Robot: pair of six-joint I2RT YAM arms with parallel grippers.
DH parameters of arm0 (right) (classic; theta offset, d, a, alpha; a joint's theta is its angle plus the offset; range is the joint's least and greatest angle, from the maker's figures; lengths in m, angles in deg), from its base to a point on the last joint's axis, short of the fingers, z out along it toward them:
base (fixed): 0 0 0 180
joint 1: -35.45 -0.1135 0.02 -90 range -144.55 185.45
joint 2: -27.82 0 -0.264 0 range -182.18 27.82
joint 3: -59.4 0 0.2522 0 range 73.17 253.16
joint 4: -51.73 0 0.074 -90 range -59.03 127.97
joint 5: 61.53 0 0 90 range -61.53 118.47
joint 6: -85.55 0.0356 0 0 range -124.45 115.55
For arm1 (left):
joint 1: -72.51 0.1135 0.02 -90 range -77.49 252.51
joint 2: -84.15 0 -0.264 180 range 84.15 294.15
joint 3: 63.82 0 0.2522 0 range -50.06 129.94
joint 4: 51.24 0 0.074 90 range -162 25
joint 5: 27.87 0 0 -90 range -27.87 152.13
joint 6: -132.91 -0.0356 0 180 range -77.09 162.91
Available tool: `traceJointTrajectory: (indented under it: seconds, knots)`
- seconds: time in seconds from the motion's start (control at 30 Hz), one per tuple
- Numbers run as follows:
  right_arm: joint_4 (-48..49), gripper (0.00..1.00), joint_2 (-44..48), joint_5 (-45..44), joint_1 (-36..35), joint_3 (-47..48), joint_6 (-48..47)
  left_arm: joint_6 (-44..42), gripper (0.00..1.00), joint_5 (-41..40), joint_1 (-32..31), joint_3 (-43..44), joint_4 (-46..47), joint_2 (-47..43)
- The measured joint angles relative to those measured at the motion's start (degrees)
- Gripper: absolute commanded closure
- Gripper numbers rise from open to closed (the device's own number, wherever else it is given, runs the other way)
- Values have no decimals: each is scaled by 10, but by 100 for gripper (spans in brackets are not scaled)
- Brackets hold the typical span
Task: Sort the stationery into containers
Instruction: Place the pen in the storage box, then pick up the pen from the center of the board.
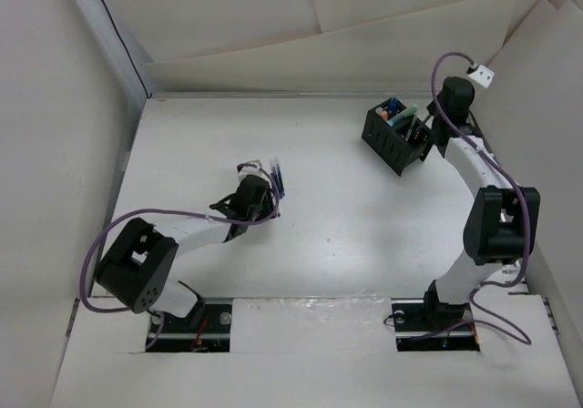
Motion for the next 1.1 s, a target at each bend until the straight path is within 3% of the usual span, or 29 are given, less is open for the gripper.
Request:
traceJointTrajectory:
  seconds: [0.2, 0.3, 0.33, 0.47, 0.77, 1.1]
  knots:
    - [-26, 83, -45, -30, -12, 0, -8, 0, 62, -11, 0, 14, -6, 17]
    - [-29, 62, -54, -47, -28, 0, -10, 0, 62, -14, 0, 22, -7, 30]
    - [-30, 50, -56, -51, -35, 0, -10, 0, 62, -16, 0, 23, -7, 34]
    - [-31, 26, -53, -56, -56, -1, -7, 0, 62, -21, 0, 23, -6, 48]
    - [-32, 22, 46, -48, -71, -56, 0, 0, 62, -29, -24, 41, -7, 62]
    - [-31, 22, 137, -33, -104, -131, 12, 6, 74, -70, -45, 93, -29, 105]
